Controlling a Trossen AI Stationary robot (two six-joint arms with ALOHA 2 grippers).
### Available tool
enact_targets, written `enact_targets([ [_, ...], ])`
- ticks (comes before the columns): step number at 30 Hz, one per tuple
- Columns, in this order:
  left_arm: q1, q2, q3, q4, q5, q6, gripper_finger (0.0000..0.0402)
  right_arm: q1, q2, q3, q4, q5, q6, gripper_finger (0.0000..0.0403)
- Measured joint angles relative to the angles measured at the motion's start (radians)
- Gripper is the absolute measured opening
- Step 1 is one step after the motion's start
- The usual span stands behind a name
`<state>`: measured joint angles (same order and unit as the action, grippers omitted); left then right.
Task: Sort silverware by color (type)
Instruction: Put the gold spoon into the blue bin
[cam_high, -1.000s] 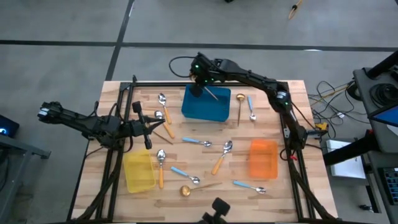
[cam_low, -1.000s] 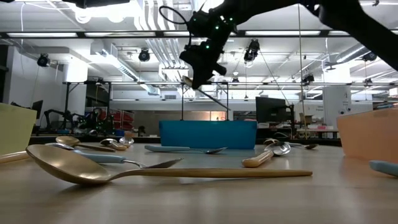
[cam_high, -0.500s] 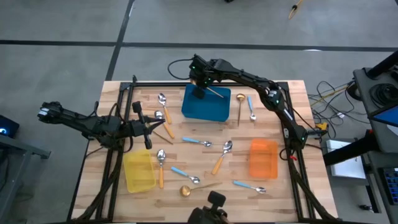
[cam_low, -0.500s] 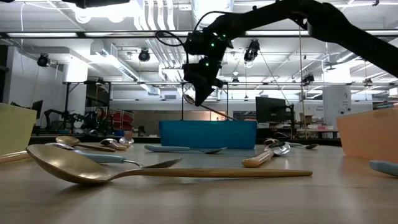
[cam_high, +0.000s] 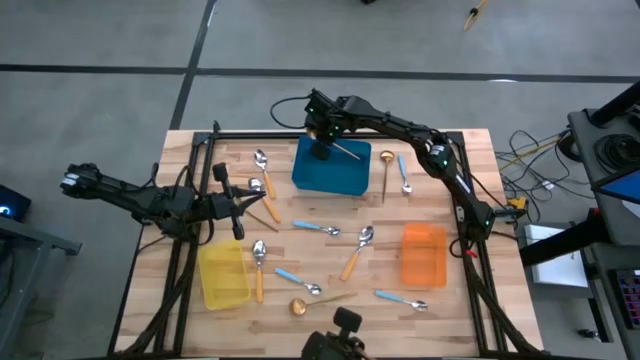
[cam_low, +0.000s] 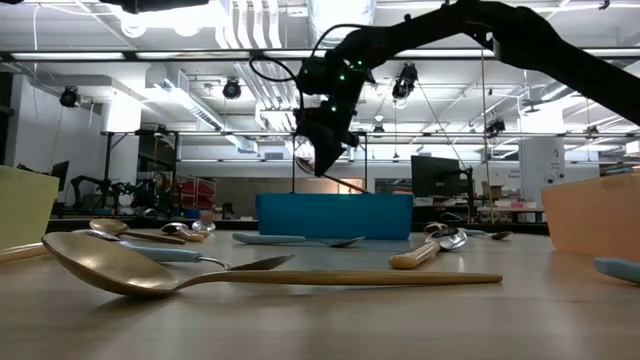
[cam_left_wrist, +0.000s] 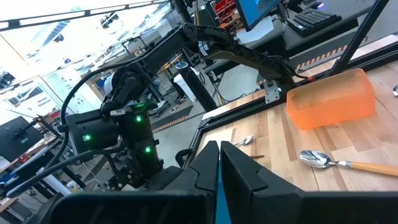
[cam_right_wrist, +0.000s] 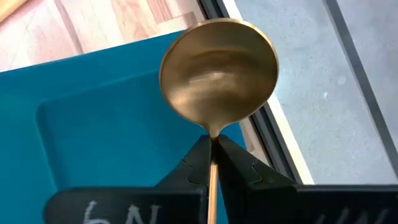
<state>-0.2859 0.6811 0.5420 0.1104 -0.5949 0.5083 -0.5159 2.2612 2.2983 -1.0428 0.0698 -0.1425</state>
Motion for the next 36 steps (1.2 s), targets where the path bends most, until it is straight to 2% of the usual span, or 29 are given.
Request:
enact_targets([
  [36, 0.000, 0.000, 0.000, 0.000, 0.000, 0.004, 0.0000, 0.005, 0.000, -0.157, 0.057, 0.000, -0.005, 0.0009],
])
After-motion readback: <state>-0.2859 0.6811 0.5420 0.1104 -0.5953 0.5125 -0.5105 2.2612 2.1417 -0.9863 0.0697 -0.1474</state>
